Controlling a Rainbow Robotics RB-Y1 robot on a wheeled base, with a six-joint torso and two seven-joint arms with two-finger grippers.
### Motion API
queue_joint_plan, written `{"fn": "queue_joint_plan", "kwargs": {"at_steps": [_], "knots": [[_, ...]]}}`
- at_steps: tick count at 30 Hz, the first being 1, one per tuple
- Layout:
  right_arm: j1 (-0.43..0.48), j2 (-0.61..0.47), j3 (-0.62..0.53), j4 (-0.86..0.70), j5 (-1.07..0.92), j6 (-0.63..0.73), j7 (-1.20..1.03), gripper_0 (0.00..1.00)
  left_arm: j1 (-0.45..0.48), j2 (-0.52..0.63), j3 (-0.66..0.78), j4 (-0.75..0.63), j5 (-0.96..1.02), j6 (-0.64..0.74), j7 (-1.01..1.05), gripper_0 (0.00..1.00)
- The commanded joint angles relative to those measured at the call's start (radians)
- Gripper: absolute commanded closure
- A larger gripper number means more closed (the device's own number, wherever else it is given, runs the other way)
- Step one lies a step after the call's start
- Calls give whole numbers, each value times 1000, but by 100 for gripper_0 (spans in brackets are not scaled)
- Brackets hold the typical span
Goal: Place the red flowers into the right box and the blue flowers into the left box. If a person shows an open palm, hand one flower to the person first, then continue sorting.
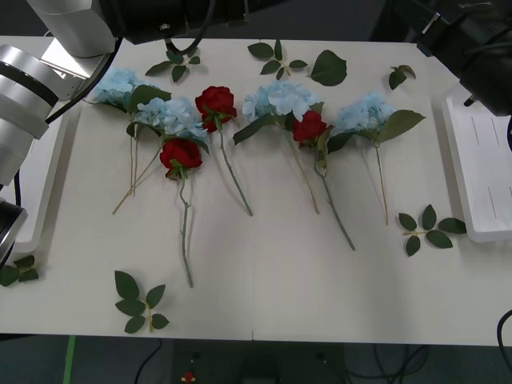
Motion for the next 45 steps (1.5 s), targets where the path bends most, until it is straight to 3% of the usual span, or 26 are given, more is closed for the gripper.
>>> {"fn": "queue_joint_plan", "kwargs": {"at_steps": [1,9,15,19,24,30,37,41,45], "knots": [[1,-54,6,-10,-38,77,-16,0,-40,19,3,-13,17,12,-34,0],[31,-219,6,-10,-31,290,-16,0,-107,70,42,-18,-46,28,254,0],[33,-302,6,-10,-16,437,-16,0,-145,128,84,-18,-294,98,647,0],[50,-336,-4,-11,-67,503,-16,0,-150,162,158,-18,-489,225,966,0],[77,-377,-59,-11,-114,615,-16,0,-176,164,260,-18,-713,440,1189,0],[160,-506,-68,-13,-232,724,-16,0,-198,151,351,-19,-903,710,1474,0],[259,-592,-73,-18,-338,799,-16,0,-184,125,355,-21,-1087,874,1776,0],[311,-637,-88,-28,-349,819,-16,0,-155,113,319,-21,-1155,899,1847,0],[344,-673,-94,-76,-298,802,-16,0,-106,113,223,-18,-1185,808,1908,0]]}}
